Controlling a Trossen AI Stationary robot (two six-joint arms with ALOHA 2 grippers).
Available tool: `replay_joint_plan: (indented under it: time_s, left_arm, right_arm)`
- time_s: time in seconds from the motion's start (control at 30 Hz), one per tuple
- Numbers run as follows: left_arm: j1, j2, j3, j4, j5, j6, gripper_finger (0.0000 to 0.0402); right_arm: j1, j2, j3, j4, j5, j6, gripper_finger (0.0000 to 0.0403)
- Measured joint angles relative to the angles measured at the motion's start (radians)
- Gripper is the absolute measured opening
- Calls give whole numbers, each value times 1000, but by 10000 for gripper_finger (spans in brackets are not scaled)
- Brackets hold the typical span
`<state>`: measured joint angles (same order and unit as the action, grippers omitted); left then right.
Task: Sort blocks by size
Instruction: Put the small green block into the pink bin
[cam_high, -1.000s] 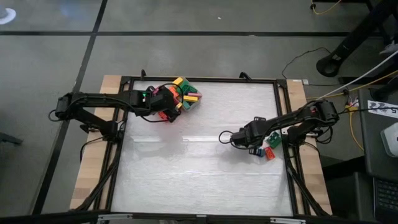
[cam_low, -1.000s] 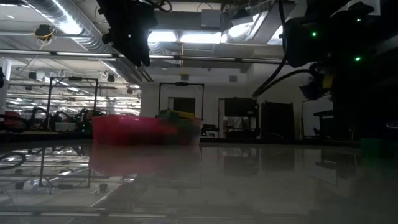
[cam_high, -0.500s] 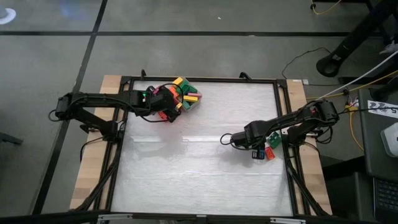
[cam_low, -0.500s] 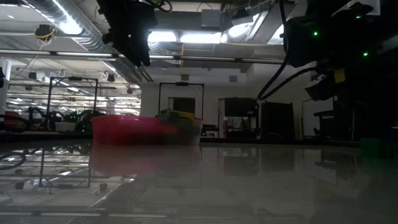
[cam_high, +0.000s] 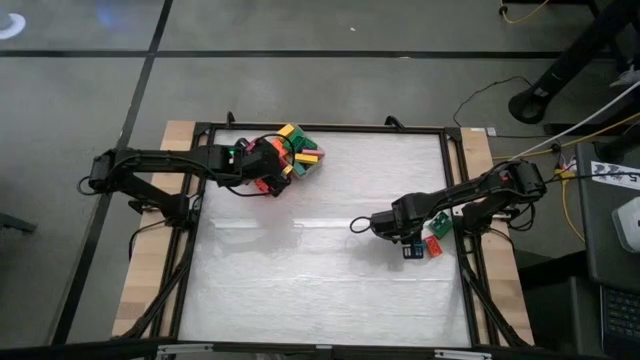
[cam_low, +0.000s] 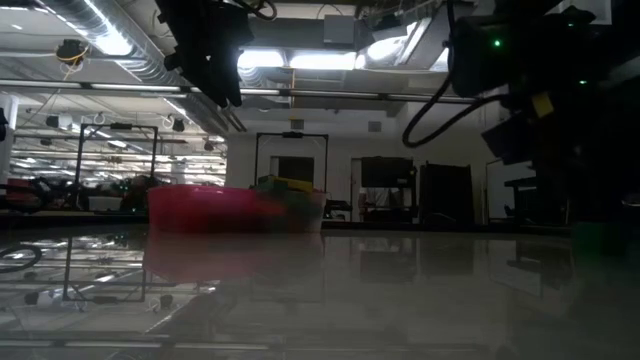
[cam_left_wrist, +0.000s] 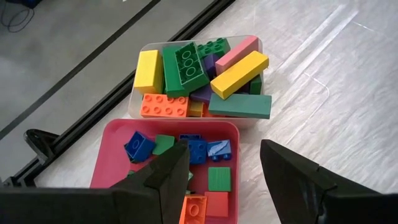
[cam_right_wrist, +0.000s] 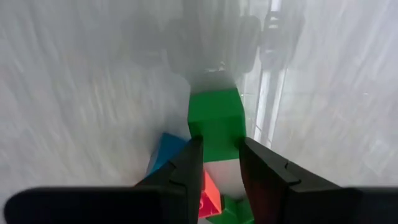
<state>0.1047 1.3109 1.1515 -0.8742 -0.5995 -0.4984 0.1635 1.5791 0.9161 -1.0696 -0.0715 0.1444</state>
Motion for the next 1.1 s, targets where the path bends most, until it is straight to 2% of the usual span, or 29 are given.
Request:
replay_joint_plan:
  time_s: [0.93, 1.1]
  left_arm:
    - [0, 0, 0, 0, 0, 0, 184]
    - [0, 0, 0, 0, 0, 0, 184]
  right_arm:
    - [0, 1, 0, 17, 26, 34, 106]
    - [0, 8, 49, -57, 36, 61, 106]
